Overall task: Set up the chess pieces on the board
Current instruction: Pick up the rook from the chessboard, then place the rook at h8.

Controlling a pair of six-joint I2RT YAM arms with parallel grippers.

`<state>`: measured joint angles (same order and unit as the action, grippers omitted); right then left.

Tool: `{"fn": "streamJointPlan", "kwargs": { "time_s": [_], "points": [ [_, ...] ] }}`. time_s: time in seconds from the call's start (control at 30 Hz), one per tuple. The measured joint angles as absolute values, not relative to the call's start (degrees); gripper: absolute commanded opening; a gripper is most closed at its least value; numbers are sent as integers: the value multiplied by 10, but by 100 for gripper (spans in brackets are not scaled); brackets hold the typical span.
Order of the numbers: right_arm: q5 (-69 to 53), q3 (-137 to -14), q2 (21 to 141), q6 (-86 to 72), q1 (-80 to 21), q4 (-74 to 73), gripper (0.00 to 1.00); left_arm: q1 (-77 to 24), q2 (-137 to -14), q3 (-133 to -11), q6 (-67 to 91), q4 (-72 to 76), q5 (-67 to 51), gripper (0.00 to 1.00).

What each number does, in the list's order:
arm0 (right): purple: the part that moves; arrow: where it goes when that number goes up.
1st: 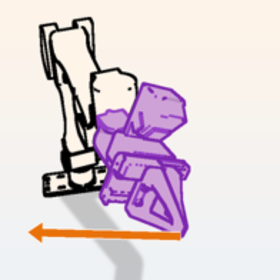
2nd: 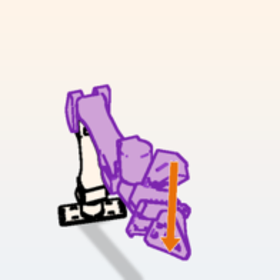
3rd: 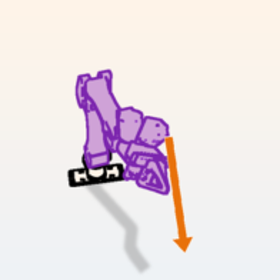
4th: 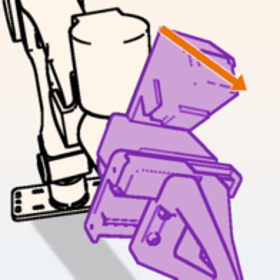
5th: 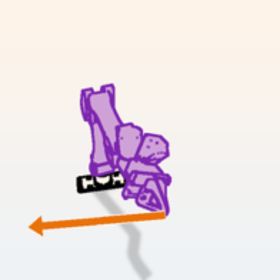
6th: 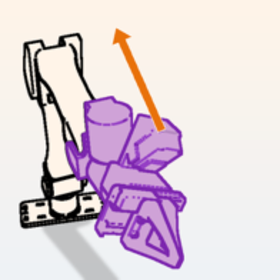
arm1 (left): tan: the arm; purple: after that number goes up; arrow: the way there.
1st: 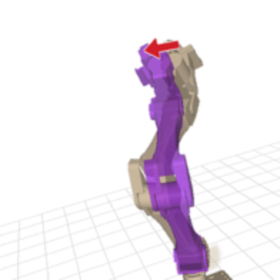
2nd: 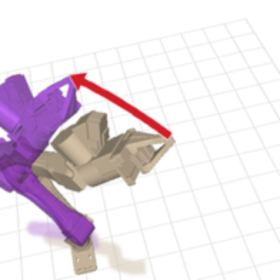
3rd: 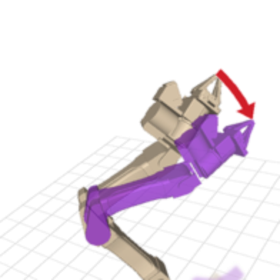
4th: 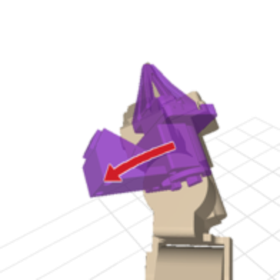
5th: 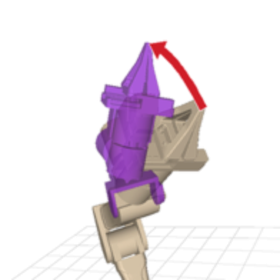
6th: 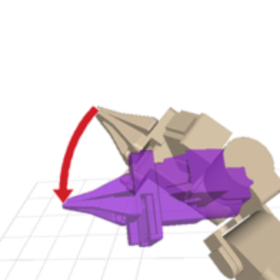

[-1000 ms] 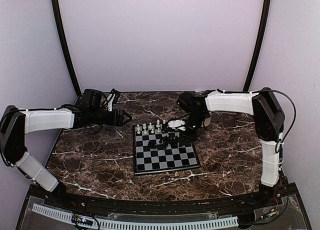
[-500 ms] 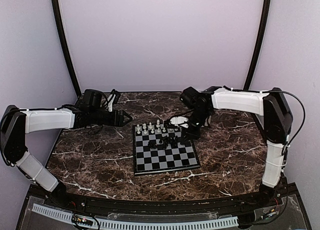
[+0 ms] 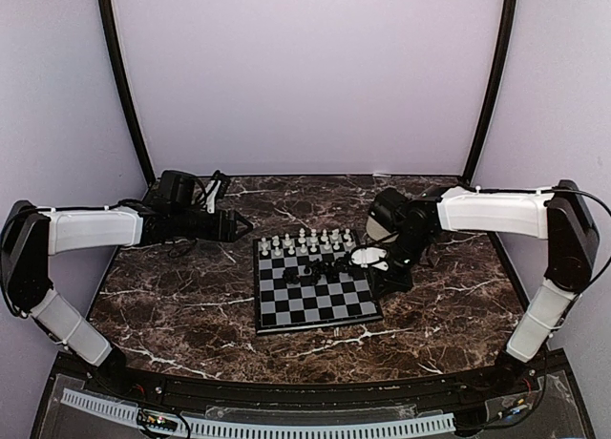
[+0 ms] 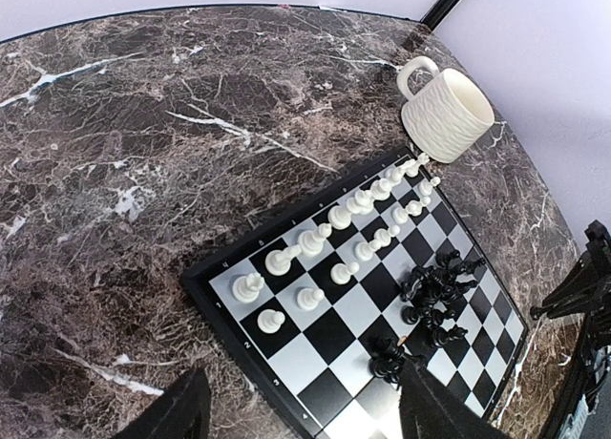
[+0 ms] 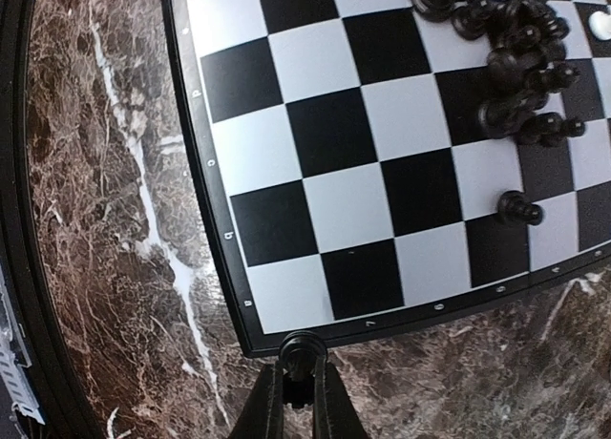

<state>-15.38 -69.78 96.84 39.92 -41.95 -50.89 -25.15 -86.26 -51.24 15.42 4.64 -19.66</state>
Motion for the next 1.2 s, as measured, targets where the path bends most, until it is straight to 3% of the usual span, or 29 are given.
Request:
{"fn": "streamJointPlan", "kwargs": {
  "time_s": [0.8,1.03,1.2],
  "points": [
    [-119,-676,1004,389,-465,-461,0,-251,-863,-512,152,46,-197,70],
    [-116,-676,1004,390,-467,-461,19,-251,-865,-512,152,46,-200,70],
    [-105,-676,1004,390,-468,-462,26,-251,-866,-512,152,45,-201,70]
  ]
}}
